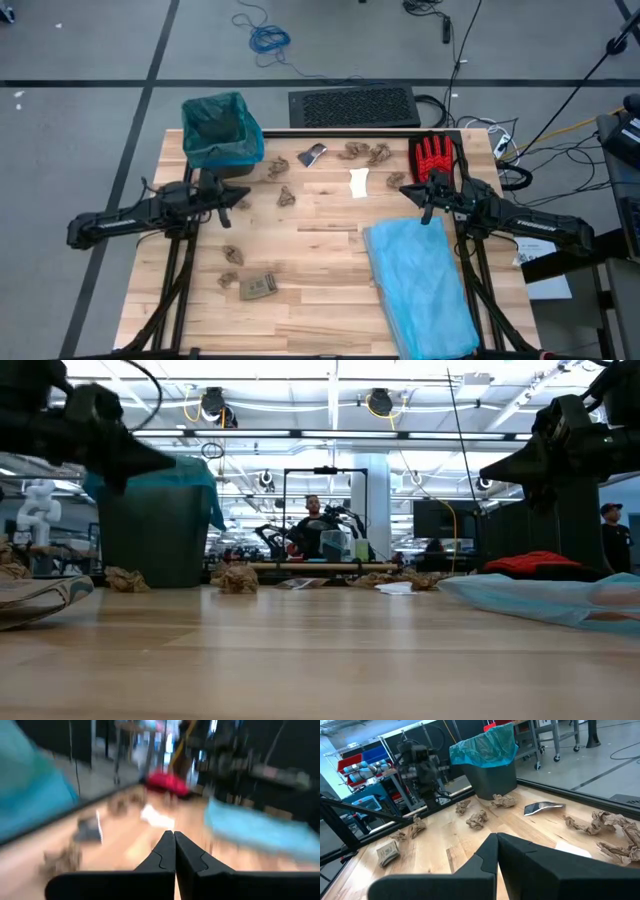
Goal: Place trash/remove bag and relplace
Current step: Put the brown napkin into the trash bin
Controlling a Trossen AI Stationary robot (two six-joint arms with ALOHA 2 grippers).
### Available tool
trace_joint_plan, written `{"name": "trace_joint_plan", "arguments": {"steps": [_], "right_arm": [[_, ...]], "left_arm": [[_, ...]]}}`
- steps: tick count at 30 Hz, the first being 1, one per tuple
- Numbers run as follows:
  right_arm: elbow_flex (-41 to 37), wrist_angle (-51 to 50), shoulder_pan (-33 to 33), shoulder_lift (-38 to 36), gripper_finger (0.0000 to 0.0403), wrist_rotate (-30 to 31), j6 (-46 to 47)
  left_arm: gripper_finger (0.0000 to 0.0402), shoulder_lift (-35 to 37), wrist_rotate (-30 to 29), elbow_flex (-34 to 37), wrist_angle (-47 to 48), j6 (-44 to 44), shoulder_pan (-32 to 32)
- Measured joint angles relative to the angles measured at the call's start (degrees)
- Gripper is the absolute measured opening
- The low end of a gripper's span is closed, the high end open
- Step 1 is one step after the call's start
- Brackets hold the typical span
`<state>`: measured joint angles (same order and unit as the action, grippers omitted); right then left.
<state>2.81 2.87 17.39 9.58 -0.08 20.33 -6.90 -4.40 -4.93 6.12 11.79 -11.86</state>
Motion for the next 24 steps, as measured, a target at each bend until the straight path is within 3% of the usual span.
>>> {"name": "trace_joint_plan", "arguments": {"steps": [6, 13, 24], "right_arm": [[0.00, 0.02, 0.02, 0.00, 0.0000, -0.01, -0.01], [0.00, -0.07, 0.00, 0.00, 0.0000, 0.01, 0.01], [0.00, -0.13, 0.02, 0.00, 0.0000, 0.01, -0.01]], "left_arm": [[0.0000, -10.89, 1.00, -0.52, 2.36, 1.38, 0.71], [0.0000, -25.23, -0.44, -8.76, 4.61, 0.93, 3.93], [0.0000, -49.67, -7.32, -26.89, 36.72, 11.43, 5.53]]}}
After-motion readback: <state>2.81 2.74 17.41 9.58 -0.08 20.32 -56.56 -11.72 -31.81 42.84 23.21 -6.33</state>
